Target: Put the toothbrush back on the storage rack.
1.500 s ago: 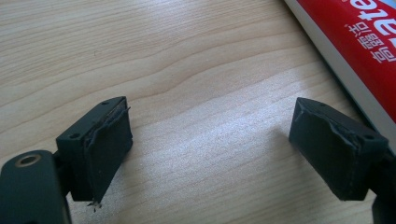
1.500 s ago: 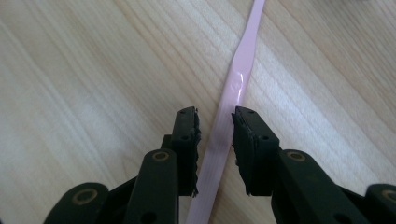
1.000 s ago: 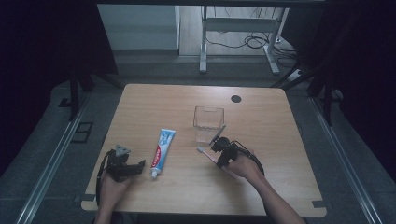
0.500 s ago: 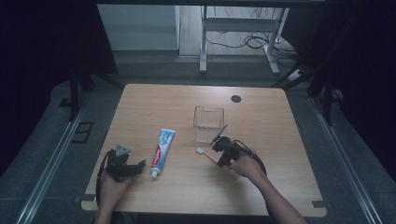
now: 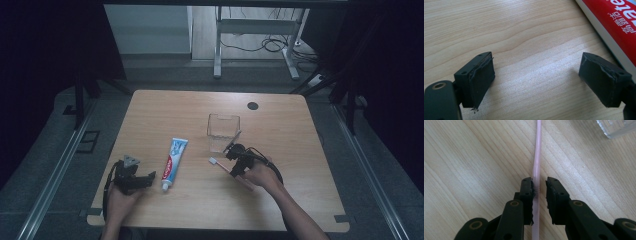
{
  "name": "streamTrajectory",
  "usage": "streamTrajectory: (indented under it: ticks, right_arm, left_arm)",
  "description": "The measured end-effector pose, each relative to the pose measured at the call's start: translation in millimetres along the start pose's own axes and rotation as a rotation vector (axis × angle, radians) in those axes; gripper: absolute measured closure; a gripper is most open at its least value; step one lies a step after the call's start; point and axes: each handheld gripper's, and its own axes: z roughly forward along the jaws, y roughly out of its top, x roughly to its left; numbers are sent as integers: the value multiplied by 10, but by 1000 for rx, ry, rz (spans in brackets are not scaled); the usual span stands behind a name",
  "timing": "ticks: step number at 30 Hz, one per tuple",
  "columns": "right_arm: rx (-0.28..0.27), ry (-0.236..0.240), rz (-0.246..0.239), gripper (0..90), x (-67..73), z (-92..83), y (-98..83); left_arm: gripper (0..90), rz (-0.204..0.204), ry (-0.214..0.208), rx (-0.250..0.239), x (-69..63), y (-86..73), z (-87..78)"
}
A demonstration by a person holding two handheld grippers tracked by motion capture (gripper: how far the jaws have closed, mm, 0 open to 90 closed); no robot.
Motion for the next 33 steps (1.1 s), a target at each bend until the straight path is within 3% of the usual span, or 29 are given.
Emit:
streamTrajectory:
  ticks: [5, 8, 13, 33]
  right_arm:
    - [33, -5, -8, 750, 11, 77, 37]
    - [53, -14, -13, 823, 32, 100, 64]
    - [62, -31, -21, 837, 42, 103, 80]
    - [-61, 4, -7, 837, -4, -319, -50]
  left_arm:
    - [129, 1, 2, 0, 0, 0, 0]
    - [129, 2, -1, 1, -1, 2, 1]
    - [130, 3, -1, 0, -1, 2, 1]
    - [130, 1, -2, -1, -2, 2, 2]
